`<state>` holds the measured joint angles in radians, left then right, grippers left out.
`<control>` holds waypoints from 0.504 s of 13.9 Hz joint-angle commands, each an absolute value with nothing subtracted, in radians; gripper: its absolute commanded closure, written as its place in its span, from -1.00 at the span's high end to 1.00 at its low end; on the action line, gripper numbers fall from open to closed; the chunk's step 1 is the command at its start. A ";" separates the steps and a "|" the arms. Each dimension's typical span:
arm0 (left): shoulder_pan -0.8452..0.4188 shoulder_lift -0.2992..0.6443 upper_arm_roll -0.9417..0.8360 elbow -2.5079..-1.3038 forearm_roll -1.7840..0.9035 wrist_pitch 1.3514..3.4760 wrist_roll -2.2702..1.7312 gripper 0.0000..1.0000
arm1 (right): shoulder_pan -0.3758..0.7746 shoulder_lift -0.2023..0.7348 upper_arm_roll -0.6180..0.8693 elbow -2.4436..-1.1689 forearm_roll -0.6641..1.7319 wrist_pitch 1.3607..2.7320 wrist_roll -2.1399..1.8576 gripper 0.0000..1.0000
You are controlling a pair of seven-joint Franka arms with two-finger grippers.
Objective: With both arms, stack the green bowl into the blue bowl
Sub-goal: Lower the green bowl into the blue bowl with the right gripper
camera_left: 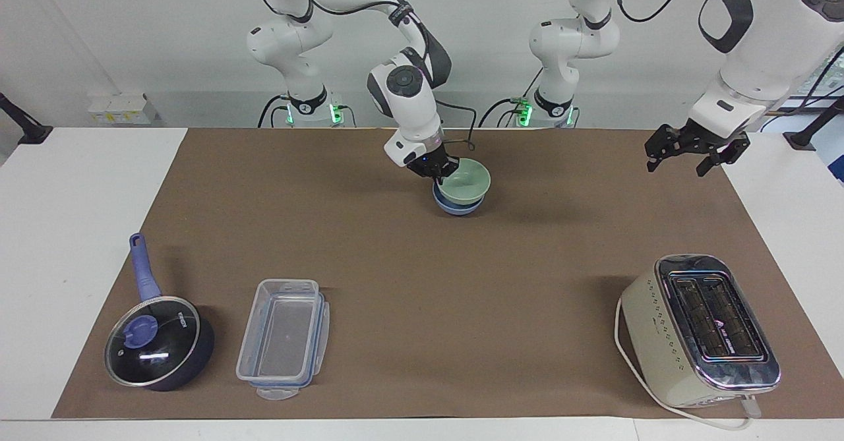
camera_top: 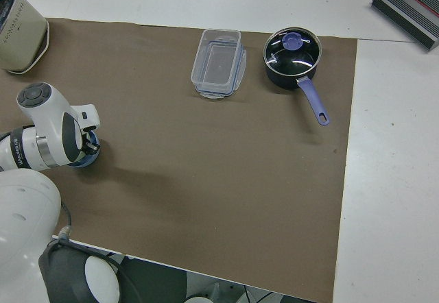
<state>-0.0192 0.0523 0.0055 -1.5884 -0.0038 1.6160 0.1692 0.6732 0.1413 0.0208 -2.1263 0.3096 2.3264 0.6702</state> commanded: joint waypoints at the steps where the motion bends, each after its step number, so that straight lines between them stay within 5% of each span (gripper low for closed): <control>1: -0.008 0.060 -0.003 -1.574 -0.002 1.614 0.161 1.00 | 0.654 0.133 0.026 -2.143 0.299 2.345 0.640 -1.00; 7: -0.008 0.058 -0.003 -1.574 -0.002 1.614 0.161 1.00 | 0.649 0.133 0.028 -2.148 0.299 2.344 0.640 -0.94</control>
<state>-0.0192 0.0523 0.0055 -1.5884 -0.0038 1.6160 0.1692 0.6614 0.1413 0.0197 -2.1345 0.3083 2.3264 0.6629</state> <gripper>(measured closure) 0.000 0.943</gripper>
